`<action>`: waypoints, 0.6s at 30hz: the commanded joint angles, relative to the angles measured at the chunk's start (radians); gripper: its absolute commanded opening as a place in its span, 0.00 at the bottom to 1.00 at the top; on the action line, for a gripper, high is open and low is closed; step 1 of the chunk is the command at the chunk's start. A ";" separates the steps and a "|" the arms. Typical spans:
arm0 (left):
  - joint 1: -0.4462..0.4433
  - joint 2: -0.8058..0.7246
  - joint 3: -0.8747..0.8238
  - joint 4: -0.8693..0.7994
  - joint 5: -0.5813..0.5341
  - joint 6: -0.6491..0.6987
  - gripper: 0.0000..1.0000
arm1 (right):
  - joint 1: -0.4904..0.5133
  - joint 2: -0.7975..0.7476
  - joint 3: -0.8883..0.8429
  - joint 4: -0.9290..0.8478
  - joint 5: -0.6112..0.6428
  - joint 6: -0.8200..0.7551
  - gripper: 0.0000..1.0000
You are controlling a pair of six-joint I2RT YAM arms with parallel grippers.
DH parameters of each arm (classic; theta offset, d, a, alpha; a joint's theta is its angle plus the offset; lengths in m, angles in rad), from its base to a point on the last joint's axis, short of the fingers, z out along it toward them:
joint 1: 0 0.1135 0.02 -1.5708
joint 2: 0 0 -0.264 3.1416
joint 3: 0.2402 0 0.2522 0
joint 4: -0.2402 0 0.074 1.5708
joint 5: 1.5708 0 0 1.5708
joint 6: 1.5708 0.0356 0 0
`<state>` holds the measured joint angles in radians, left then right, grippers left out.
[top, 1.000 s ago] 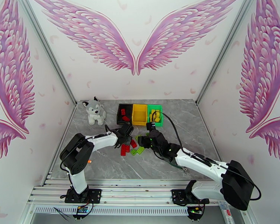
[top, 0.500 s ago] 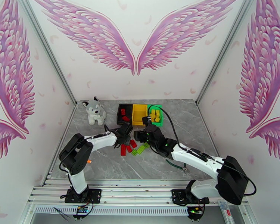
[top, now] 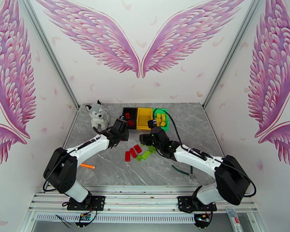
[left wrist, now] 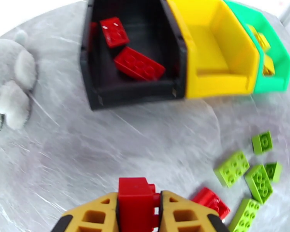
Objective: Sort the legos into containers by color
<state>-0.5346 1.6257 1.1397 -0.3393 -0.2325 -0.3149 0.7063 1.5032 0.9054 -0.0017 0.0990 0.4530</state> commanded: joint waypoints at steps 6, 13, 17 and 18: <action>0.053 0.179 0.327 0.029 -0.045 0.025 0.29 | -0.032 0.028 0.036 0.048 -0.095 0.028 0.67; 0.097 0.381 0.585 0.008 -0.023 0.016 0.44 | -0.077 0.020 0.014 0.068 -0.139 0.039 0.68; 0.105 0.438 0.661 0.006 0.003 0.002 0.69 | -0.098 0.018 0.006 0.078 -0.155 0.044 0.68; 0.105 0.438 0.663 0.010 0.004 -0.004 0.72 | -0.104 0.017 0.004 0.081 -0.161 0.045 0.68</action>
<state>-0.4324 2.0464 1.7489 -0.3084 -0.2440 -0.3046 0.6163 1.5272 0.9051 0.0513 -0.0288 0.4789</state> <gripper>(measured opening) 0.697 0.677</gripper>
